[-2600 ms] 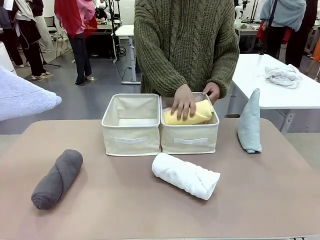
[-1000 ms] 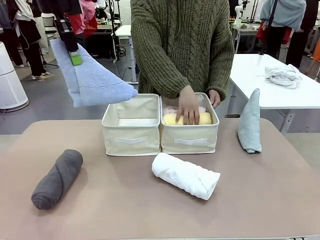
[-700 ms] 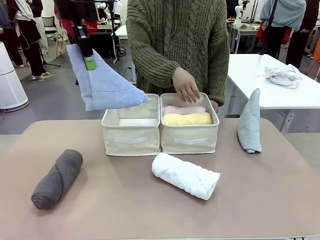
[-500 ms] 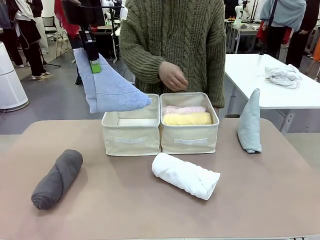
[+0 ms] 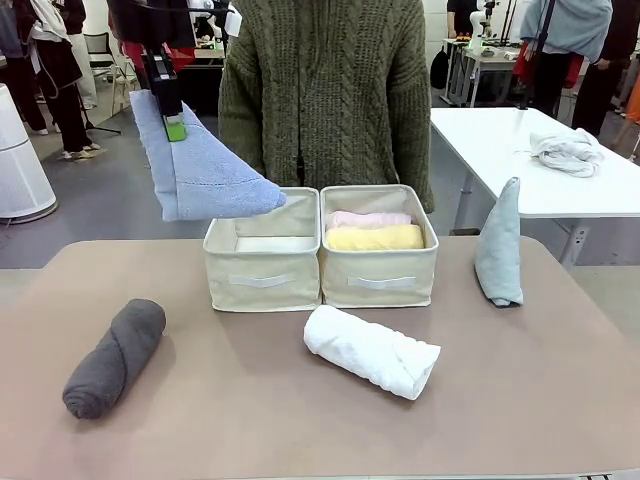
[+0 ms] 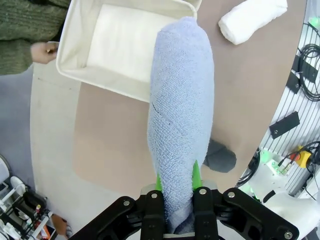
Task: Sort the towels based on their folding style.
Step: Pick up one triangle-folded towel and place it in the left Fabric basket.
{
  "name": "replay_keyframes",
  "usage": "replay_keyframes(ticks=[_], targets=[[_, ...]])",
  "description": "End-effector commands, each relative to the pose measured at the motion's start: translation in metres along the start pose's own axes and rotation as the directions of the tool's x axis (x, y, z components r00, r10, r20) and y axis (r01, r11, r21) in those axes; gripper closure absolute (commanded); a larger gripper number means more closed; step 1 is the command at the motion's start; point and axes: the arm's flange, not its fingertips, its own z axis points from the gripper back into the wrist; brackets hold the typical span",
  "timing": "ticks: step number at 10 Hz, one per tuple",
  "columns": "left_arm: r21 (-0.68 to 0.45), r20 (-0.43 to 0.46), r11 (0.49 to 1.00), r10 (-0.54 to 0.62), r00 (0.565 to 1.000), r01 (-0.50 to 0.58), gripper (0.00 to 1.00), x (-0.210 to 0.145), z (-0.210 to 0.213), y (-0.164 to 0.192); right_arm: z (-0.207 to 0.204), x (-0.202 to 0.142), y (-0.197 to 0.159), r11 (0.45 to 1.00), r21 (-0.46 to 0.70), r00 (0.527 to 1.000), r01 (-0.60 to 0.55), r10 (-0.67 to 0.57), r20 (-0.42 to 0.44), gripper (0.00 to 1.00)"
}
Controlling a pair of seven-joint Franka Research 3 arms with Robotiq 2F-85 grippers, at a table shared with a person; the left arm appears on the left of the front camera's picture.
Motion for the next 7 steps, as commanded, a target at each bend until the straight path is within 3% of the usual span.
replay_keyframes(ticks=[1, 2, 7], targets=[[-0.014, 0.042, 0.998, 0.069, 0.997, -0.069, 0.8, 0.005, -0.003, 0.014, 0.0, 0.0, -0.001, 1.0, 0.012, 1.0, -0.004, 0.004, 0.007, 0.0], [-0.018, 0.028, 0.999, 0.042, 0.999, -0.042, 0.8, 0.03, -0.006, 0.03, 0.0, 0.0, -0.001, 1.0, 0.012, 1.0, -0.004, 0.004, 0.007, 0.0], [-0.003, 0.016, 1.0, -0.01, 1.0, 0.01, 0.8, 0.085, -0.039, 0.028, 0.0, 0.0, -0.001, 1.0, 0.012, 1.0, -0.004, 0.004, 0.007, 0.0]])
